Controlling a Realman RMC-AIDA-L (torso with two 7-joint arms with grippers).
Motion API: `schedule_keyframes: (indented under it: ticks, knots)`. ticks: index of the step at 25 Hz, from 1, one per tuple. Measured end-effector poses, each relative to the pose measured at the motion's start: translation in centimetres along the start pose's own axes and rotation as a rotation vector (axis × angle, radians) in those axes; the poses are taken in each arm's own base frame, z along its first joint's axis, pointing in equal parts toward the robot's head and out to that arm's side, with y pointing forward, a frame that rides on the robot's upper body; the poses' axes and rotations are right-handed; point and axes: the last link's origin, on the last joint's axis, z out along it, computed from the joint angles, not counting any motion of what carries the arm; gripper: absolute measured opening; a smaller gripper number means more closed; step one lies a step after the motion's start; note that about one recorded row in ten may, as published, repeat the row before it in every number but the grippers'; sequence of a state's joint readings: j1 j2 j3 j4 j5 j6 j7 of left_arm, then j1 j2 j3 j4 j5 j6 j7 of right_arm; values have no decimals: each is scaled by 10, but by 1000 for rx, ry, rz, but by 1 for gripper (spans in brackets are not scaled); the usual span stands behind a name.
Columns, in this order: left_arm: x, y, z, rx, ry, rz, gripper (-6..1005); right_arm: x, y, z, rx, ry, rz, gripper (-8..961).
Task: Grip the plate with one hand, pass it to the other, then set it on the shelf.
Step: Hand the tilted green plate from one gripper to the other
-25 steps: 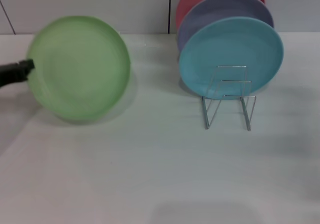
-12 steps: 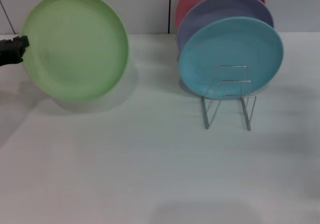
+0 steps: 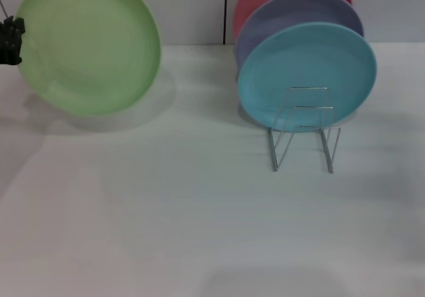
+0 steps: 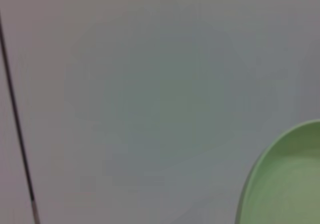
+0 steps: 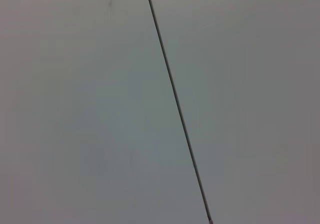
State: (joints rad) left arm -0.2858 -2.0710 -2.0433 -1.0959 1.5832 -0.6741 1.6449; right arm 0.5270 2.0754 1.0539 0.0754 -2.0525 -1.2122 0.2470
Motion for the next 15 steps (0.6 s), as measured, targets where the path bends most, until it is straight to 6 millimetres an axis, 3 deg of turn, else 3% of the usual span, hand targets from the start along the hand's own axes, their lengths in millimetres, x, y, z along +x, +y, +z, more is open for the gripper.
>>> schedule_keyframes:
  ticks: [9, 15]
  knots:
    - [-2, 13, 7, 15, 8, 204, 35, 0, 2, 1, -4, -1, 3, 454]
    - [0, 12, 9, 43, 0, 222, 36, 0, 2, 2, -4, -2, 5, 454]
